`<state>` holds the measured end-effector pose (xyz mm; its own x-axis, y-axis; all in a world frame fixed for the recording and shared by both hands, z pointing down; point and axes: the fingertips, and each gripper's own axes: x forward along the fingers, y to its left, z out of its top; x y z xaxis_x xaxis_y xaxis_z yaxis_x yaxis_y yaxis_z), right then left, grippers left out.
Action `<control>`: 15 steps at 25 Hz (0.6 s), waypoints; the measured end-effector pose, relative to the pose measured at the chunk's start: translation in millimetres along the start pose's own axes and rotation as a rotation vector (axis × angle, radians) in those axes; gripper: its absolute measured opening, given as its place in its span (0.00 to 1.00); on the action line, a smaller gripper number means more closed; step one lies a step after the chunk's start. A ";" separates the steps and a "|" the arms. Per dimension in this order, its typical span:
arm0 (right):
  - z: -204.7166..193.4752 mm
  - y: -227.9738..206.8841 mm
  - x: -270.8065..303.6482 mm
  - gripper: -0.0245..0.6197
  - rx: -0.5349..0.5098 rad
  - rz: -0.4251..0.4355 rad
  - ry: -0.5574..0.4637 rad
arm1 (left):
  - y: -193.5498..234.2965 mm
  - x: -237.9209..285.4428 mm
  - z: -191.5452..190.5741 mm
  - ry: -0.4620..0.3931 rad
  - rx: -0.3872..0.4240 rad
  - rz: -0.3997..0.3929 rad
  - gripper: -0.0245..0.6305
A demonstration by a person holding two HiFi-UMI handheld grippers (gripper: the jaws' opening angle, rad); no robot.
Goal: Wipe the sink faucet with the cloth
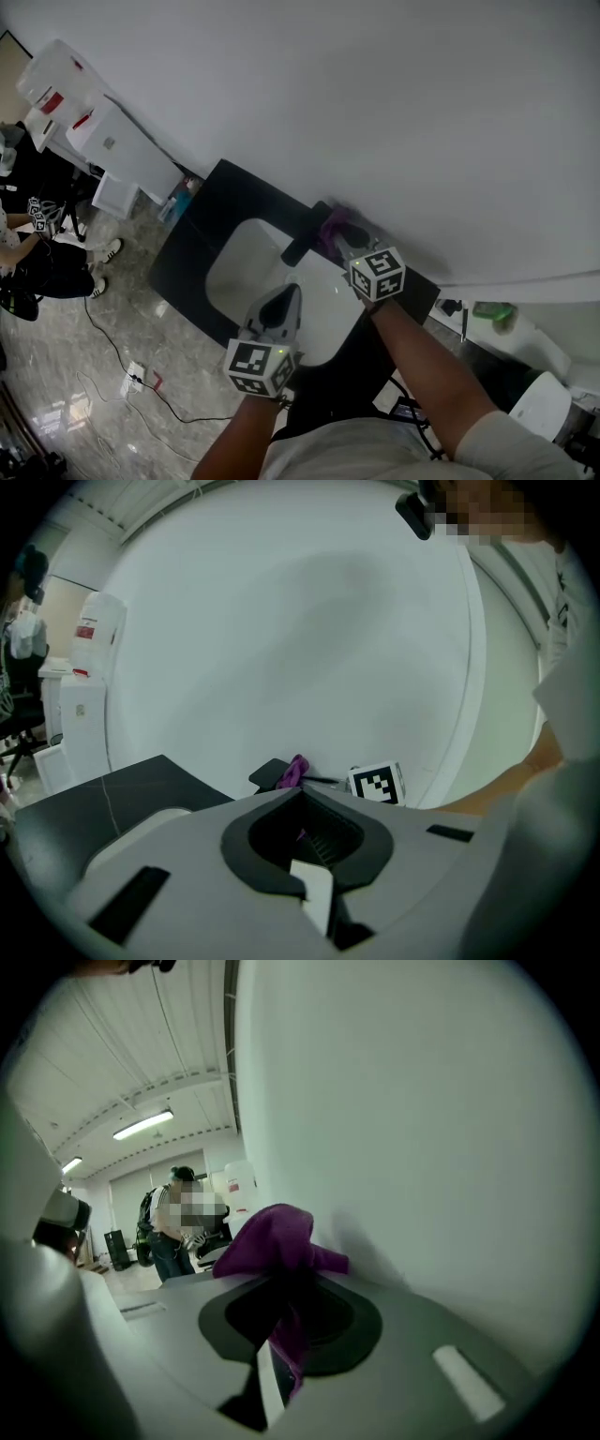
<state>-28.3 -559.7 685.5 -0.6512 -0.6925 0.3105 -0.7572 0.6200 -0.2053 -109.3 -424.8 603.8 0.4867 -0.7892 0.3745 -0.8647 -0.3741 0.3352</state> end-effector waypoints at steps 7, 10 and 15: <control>-115.8 -20.2 32.0 0.10 0.021 -0.040 0.273 | 2.5 6.4 -10.6 0.020 0.010 0.002 0.05; -92.2 -10.2 24.4 0.10 0.011 -0.038 0.233 | 0.9 6.0 -8.8 0.011 -0.009 0.000 0.05; 18.2 14.7 -12.8 0.10 -0.061 -0.012 -0.016 | -4.5 4.1 2.5 -0.012 -0.005 -0.009 0.05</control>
<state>-32.0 -548.4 661.6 -0.6434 -0.7055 0.2973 -0.7607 0.6327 -0.1448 -103.7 -427.6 601.6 0.4930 -0.7914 0.3614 -0.8596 -0.3788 0.3430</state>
